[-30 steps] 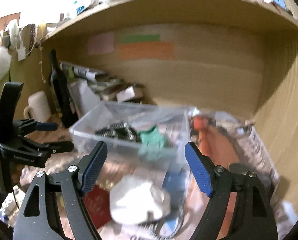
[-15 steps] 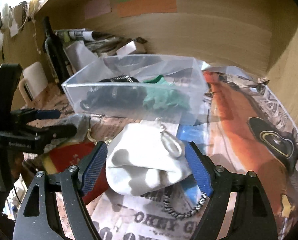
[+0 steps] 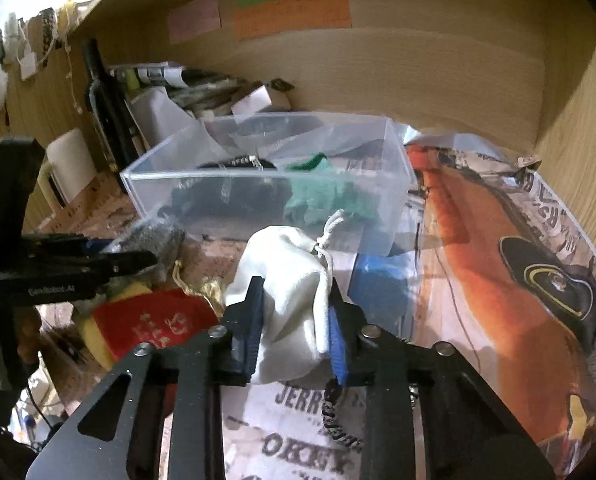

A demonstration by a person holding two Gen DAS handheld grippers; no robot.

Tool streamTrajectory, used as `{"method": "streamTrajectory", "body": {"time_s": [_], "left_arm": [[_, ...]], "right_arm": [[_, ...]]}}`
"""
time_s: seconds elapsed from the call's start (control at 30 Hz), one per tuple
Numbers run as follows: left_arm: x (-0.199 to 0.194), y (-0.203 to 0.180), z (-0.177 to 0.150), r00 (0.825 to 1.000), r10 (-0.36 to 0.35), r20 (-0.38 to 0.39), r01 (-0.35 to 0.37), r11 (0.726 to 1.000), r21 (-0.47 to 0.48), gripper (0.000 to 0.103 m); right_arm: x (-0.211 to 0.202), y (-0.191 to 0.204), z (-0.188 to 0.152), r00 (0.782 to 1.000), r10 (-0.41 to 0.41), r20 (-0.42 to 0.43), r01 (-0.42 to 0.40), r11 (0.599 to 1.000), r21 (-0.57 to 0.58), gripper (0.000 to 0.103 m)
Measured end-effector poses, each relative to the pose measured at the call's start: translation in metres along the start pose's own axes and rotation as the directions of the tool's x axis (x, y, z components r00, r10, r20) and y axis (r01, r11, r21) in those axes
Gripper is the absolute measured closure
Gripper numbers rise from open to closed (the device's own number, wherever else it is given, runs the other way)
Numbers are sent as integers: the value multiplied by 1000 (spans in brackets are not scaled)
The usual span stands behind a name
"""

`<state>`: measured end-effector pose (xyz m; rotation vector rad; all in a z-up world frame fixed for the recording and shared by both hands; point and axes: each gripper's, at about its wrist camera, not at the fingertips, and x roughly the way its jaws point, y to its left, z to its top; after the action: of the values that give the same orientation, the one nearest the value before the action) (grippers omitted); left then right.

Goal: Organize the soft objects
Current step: 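Grasp the white drawstring pouch with the right tool while the left tool grasps the silver mesh bag, then lower the pouch and mesh bag into the clear box and open both tools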

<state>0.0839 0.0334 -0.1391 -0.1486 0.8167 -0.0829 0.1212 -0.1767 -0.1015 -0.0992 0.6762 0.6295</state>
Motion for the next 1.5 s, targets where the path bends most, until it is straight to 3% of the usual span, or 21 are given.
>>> {"method": "streamTrajectory", "body": {"time_s": [0.23, 0.47, 0.83, 0.97, 1.07, 1.5], "left_arm": [[-36, -8, 0, 997, -13, 74, 11, 1000, 19, 73], [-72, -16, 19, 982, -27, 185, 22, 999, 31, 73], [-77, -14, 72, 954, 16, 298, -27, 999, 33, 73], [-59, -7, 92, 961, 36, 273, -44, 999, 24, 72], [-40, -1, 105, 970, 49, 239, -54, 998, 16, 72], [27, 2, 132, 990, 99, 105, -103, 994, 31, 72]], "right_arm": [[-23, 1, 15, 996, 5, 89, -5, 1000, 1, 83], [-43, 4, 35, 981, 9, 192, -9, 1000, 1, 83], [-42, 6, 76, 956, 19, 293, -18, 1000, -8, 83], [-27, 8, 89, 957, 20, 288, -20, 1000, -5, 83], [-15, 12, 98, 958, -17, 286, 25, 999, -24, 83], [55, 11, 108, 992, -55, 117, 64, 995, -76, 83]]}}
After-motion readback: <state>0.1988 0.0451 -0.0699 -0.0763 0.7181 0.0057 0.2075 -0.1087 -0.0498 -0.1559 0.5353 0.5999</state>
